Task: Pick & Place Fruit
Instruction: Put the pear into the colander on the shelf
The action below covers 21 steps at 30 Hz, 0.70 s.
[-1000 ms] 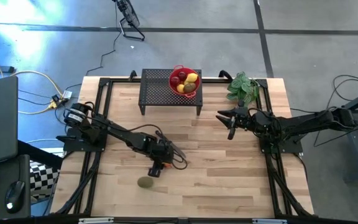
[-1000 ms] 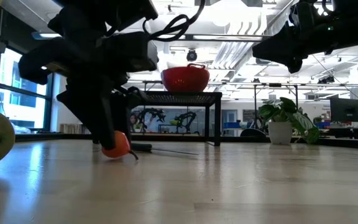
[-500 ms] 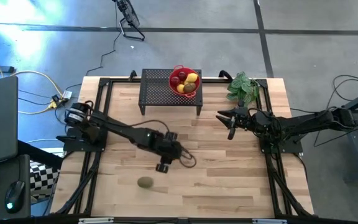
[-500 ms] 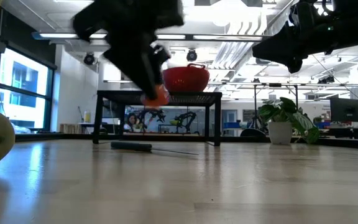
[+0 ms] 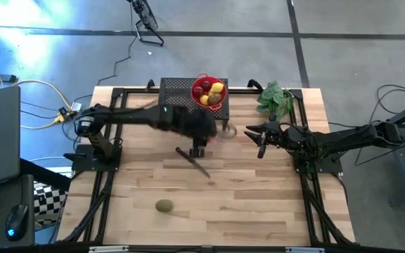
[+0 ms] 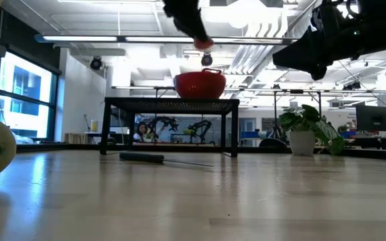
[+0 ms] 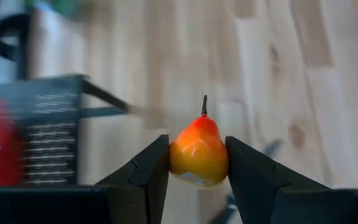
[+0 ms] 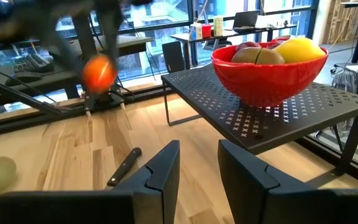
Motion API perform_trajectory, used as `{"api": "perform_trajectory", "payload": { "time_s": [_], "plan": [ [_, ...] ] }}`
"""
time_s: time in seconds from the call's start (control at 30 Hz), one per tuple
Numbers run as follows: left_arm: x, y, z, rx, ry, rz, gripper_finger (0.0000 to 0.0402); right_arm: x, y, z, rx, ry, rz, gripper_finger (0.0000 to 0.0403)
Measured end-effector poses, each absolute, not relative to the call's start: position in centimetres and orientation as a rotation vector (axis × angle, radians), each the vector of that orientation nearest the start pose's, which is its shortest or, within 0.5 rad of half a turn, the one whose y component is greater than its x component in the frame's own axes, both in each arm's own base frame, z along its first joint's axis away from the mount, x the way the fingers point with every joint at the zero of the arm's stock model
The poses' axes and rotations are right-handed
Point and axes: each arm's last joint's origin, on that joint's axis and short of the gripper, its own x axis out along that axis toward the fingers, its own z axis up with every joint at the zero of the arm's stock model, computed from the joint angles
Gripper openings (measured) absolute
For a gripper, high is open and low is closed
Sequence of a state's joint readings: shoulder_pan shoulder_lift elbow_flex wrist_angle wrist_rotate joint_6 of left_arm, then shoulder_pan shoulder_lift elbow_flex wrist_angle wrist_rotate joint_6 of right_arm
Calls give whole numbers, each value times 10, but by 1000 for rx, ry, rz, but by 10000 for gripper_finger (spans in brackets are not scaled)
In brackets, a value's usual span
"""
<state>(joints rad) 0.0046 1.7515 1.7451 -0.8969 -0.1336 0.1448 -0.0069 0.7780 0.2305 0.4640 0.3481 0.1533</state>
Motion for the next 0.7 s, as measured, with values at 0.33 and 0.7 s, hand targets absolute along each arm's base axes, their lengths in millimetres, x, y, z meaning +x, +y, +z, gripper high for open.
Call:
{"api": "perform_trajectory", "payload": {
  "time_s": [0.33, 0.7],
  "plan": [
    [354, 90, 405, 132, 789, 285, 141, 167, -11, 204, 137, 60, -361, 103],
    [333, 157, 397, -127, 773, 500, 141, 167, -11, 204, 136, 61, -361, 103]
  ]
}}
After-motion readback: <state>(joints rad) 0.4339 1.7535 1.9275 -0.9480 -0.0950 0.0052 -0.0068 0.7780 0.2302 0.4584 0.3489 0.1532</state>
